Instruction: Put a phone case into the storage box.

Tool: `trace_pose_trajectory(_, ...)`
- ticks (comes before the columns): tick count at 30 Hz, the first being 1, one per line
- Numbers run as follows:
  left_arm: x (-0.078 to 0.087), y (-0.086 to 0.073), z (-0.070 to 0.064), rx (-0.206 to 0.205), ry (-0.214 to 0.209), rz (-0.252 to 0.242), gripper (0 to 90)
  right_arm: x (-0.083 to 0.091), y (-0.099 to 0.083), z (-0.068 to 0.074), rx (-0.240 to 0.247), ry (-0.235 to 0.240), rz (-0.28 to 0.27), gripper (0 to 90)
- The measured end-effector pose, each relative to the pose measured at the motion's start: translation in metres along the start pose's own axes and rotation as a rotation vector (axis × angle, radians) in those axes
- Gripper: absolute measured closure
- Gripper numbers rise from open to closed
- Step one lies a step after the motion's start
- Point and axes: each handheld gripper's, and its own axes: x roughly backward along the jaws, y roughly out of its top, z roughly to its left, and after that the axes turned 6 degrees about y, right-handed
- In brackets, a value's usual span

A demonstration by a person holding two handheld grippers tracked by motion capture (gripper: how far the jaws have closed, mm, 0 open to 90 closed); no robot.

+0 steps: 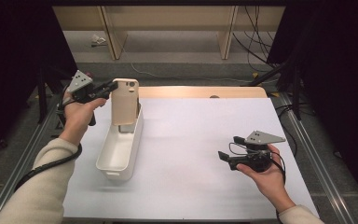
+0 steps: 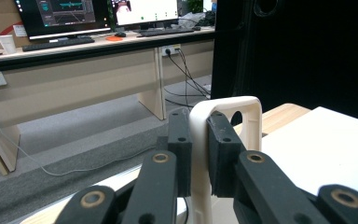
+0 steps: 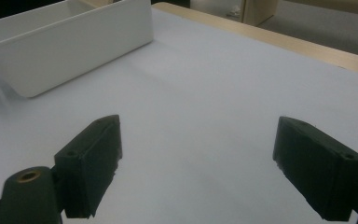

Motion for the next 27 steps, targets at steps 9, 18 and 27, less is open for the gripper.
trace_pose_trajectory(9,-0.004,-0.007,0.003,0.002,0.005,0.007,81.2,0.001,0.000,0.000,0.000,-0.002,-0.003,16.5)
trace_pose_trajectory(18,-0.007,-0.013,0.007,0.019,0.012,0.013,81.2,0.001,0.000,0.000,-0.001,-0.001,-0.008,16.4)
trace_pose_trajectory(27,-0.009,-0.021,0.010,0.030,0.014,0.025,81.2,0.001,0.000,0.000,-0.004,-0.003,-0.010,16.5)
